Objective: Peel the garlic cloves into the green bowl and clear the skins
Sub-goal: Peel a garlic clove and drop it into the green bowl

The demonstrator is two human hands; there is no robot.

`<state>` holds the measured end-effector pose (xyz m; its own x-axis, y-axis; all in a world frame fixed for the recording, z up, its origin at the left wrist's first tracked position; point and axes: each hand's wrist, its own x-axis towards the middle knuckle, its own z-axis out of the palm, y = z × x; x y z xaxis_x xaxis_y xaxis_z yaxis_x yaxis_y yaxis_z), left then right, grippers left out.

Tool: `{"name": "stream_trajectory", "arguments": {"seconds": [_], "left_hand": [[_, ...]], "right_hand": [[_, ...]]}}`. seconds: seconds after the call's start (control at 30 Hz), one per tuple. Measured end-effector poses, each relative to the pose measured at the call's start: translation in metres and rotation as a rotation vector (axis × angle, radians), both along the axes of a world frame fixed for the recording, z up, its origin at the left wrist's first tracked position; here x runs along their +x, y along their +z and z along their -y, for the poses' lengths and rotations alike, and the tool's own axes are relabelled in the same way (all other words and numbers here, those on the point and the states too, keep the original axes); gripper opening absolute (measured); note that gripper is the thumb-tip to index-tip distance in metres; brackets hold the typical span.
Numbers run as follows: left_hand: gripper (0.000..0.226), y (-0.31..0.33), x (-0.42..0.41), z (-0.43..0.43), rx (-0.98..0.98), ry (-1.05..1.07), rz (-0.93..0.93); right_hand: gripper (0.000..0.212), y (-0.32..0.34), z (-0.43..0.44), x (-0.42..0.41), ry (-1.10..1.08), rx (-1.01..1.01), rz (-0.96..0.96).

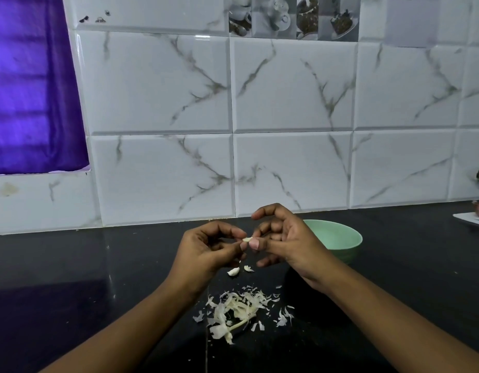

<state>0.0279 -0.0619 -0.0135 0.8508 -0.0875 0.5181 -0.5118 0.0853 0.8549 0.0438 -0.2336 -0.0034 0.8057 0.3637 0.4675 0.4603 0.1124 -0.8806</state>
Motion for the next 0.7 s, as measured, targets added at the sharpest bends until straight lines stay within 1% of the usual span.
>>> {"name": "stream_trajectory", "arguments": {"seconds": [0.17, 0.4, 0.57, 0.63, 0.7], "left_hand": [[0.02, 0.0, -0.001, 0.001, -0.013, 0.009, -0.017], [0.015, 0.0, -0.003, 0.009, -0.189, -0.085, -0.214], [0.006, 0.001, -0.003, 0.01, -0.252, -0.09, -0.245], [0.006, 0.002, -0.003, 0.01, -0.266, -0.078, -0.251], [0.01, 0.002, -0.003, 0.009, -0.259, -0.06, -0.264]], "right_hand": [[0.032, 0.0, -0.001, 0.001, 0.032, 0.002, -0.021], [0.029, 0.002, 0.003, 0.001, 0.045, -0.04, 0.023], [0.028, 0.001, 0.003, 0.0, 0.048, -0.132, 0.053], [0.023, 0.001, 0.003, 0.0, 0.028, -0.186, 0.068], [0.015, 0.004, 0.007, 0.001, -0.008, -0.243, 0.081]]}}
